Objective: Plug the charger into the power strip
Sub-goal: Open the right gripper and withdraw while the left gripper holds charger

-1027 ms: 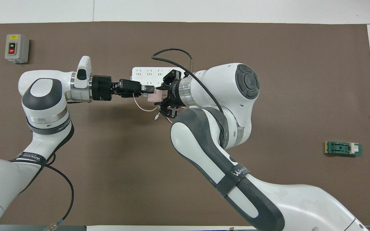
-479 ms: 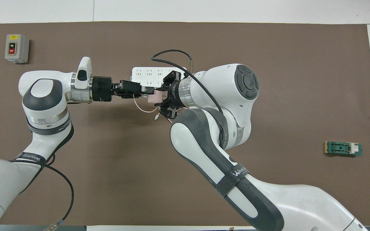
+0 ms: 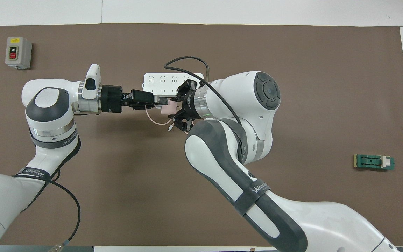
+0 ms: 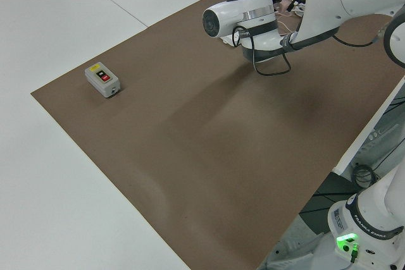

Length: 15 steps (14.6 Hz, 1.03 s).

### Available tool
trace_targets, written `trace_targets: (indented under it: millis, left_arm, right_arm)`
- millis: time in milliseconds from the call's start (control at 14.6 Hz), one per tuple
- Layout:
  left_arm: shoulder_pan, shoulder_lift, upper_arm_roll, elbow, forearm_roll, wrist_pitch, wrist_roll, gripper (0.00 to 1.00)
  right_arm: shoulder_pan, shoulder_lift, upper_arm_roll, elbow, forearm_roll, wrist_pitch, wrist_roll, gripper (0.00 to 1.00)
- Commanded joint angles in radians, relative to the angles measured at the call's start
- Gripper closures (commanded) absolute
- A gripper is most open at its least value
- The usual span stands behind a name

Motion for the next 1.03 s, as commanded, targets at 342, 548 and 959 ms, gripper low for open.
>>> trace_targets:
  millis: [342,548,959]
  left_arm:
    - [0.004,-0.045,-0.004,-0.045,0.02,-0.034,0.011,1.0]
    - [0.009,-0.045,-0.004,-0.043,0.018,-0.035,0.01,1.0]
    - [0.014,-0.045,-0.004,-0.043,0.017,-0.035,0.008,1.0]
  right_arm:
    - [-0.003,-0.003,0.0,0.001,-0.02,0.018,0.035,0.98]
    - [-0.006,-0.002,0.0,0.001,-0.02,0.015,0.034,0.94]
    - [-0.016,-0.011,0.0,0.003,-0.02,-0.006,0.032,0.0]
